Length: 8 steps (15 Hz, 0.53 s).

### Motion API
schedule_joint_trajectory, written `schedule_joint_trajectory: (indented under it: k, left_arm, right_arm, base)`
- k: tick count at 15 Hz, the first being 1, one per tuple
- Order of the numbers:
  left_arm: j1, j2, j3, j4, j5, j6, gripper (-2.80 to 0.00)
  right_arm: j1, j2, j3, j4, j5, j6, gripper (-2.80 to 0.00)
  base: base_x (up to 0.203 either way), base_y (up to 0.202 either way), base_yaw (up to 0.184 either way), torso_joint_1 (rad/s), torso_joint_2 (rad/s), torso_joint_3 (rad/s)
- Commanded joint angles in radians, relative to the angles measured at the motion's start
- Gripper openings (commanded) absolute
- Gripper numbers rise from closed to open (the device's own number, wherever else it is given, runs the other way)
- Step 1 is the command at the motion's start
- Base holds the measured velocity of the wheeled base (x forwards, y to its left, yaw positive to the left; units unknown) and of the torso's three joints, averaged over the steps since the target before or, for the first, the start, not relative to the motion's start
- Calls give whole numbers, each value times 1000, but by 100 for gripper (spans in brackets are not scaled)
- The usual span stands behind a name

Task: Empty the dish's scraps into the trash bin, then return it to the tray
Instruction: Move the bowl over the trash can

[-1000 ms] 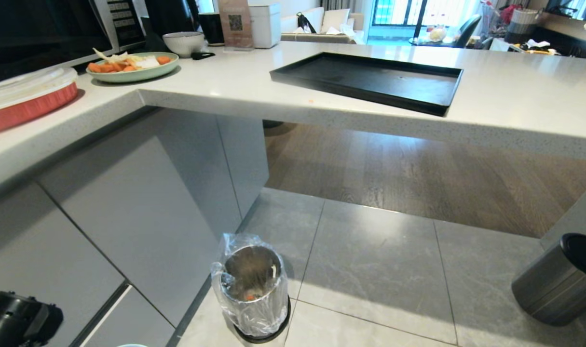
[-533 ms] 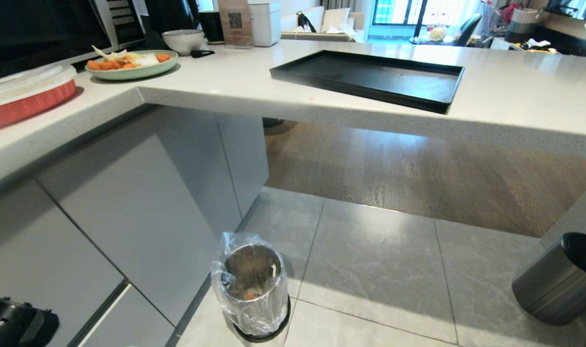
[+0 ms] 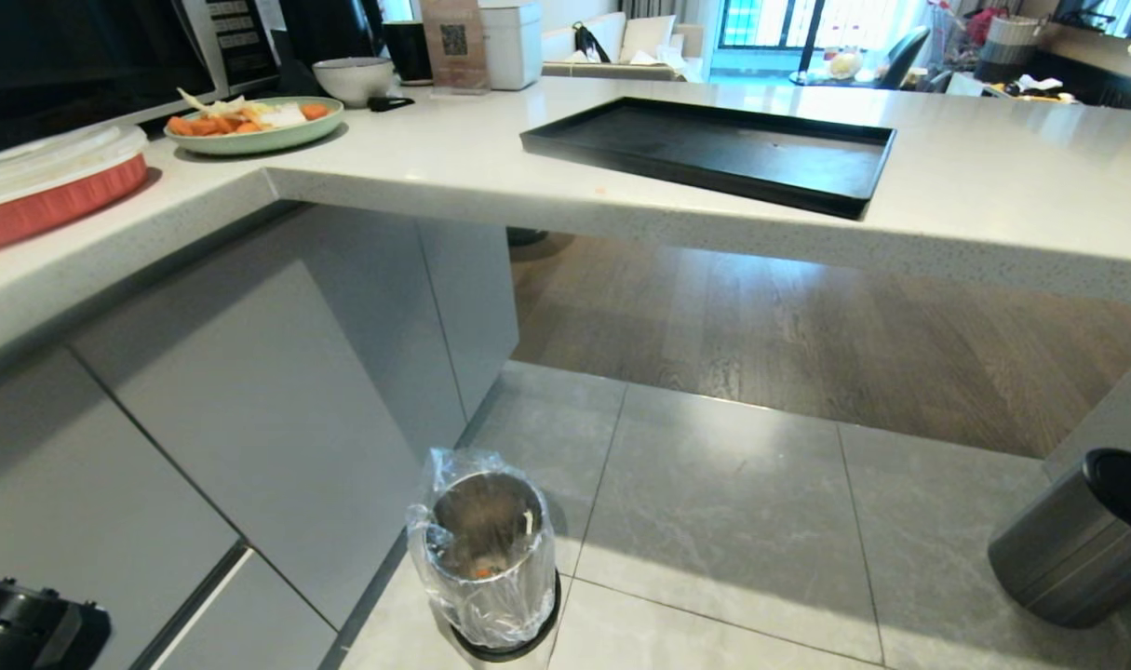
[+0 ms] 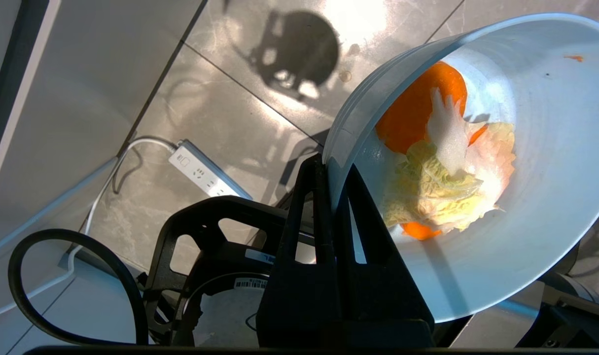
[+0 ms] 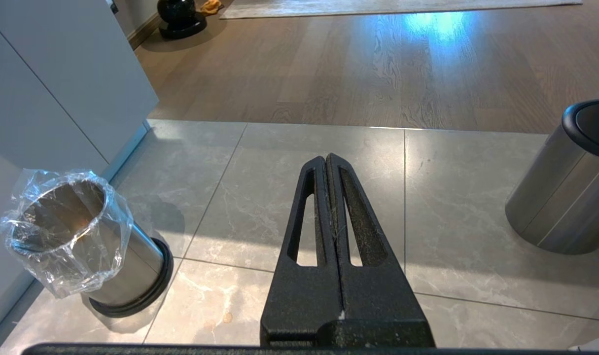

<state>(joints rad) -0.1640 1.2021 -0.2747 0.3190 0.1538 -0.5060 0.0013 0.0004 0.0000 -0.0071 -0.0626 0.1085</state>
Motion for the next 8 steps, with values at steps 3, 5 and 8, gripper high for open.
schedule_joint_trajectory:
  k: [3,5,8]
  left_arm:
    - [0,1,-1,2,0,0,-280]
    - [0,1,0,3,-1,-2,-280]
    - [0,2,0,2,-7,0,-280]
  right_arm:
    - [0,1,0,-1,0,0,-280]
    - [0,1,0,-1,0,0,-280]
    - [0,0,0,-1,0,0,-280]
  base:
    - [0,0,0,0,0,0]
    - [0,0,0,0,0,0]
    - [0,0,0,0,0,0]
